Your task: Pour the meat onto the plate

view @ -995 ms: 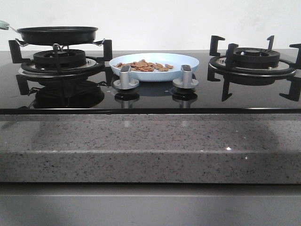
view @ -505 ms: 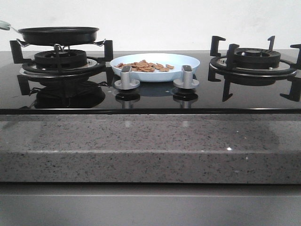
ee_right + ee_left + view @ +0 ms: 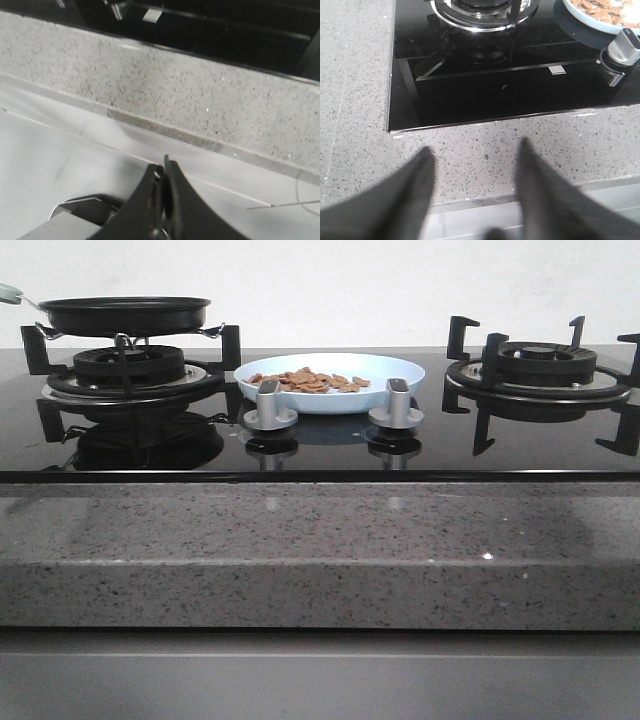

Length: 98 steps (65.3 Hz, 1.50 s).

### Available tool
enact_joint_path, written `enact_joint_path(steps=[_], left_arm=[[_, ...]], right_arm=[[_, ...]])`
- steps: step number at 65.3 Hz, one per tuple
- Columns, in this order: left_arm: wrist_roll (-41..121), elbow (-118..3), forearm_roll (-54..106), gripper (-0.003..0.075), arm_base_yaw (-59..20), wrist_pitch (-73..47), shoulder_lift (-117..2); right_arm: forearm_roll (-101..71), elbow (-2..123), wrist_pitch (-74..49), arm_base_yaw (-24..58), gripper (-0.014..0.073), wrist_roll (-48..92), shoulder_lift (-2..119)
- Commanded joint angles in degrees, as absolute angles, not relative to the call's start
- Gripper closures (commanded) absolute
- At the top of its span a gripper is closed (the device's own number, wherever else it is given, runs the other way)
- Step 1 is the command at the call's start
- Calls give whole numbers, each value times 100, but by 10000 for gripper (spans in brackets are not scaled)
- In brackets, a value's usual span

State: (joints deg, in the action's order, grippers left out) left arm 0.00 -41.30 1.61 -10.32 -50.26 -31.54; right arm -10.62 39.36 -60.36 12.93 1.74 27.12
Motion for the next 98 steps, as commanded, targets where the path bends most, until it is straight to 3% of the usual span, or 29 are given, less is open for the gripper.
enact_joint_path(steps=[1, 8, 15, 44, 67, 82, 98], left_arm=[[-33, -4291, 211, 538, -1058, -4607, -3161], [-33, -4291, 224, 664, -1058, -4659, -3161], [-33, -4291, 224, 740, -1058, -4659, -3161], [-33, -4137, 224, 741, -1069, -4421, -2967], [-33, -1466, 374, 741, -363, -1334, -799], [-33, -556, 613, 741, -152, -480, 122], [-33, 11, 613, 741, -172, 490, 124]], right_arm=[[-1065, 4023, -5768, 1264, 711, 177, 2735], [-1065, 3911, -5775, 1264, 708, 177, 2735], [-1078, 3894, -5899, 1264, 708, 177, 2735], [-1078, 3894, -5925, 1264, 708, 177, 2735], [-1078, 3894, -5925, 1264, 708, 177, 2735], [-1078, 3894, -5932, 1264, 708, 177, 2735], [-1078, 3894, -5967, 1264, 708, 177, 2735]])
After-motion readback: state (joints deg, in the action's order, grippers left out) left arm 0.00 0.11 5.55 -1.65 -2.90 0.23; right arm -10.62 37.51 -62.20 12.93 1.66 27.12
